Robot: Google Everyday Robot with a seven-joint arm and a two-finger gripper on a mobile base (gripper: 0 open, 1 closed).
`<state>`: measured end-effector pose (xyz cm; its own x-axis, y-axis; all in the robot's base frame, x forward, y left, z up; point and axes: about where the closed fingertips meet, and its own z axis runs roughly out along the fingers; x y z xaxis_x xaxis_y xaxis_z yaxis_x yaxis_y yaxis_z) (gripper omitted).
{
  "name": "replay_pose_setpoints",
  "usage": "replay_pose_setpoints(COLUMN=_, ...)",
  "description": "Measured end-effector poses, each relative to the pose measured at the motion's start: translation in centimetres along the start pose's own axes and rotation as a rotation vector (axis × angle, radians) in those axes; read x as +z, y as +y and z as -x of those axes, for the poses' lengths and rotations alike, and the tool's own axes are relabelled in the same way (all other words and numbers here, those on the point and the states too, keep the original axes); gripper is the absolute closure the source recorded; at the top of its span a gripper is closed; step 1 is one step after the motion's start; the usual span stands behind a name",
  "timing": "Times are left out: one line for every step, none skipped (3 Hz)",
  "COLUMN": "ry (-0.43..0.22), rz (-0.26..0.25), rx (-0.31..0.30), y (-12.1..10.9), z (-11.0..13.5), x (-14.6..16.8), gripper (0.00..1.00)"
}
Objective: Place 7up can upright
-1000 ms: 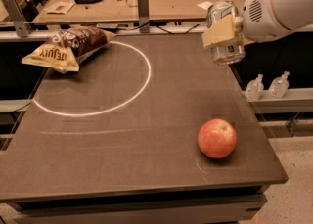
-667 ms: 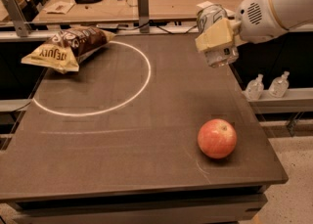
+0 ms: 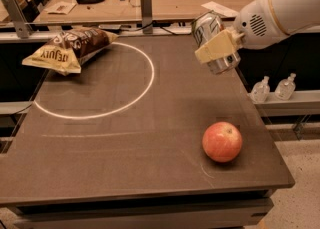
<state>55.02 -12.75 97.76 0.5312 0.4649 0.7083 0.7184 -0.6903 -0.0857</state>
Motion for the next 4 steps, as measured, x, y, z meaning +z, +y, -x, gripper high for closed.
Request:
replay_pose_setpoints(ry=0.062, rz=-0.054, rx=-0.022, y=-0.3, z=0.7, x=1.1, gripper=1.00)
replay_pose_setpoints(ry=0.156, rz=-0.193, rx=-0.092, y=-1.0, z=1.6, x=1.8, gripper=1.00)
replay_pose_setpoints(ry=0.229, rz=-0.316, rx=-0.185, y=-1.4, z=2.9, x=2.4, gripper=1.00)
replay_pose_setpoints(ry=0.267, rz=-0.352, rx=-0.232, y=-0.8, z=4.5, x=3.0, gripper=1.00)
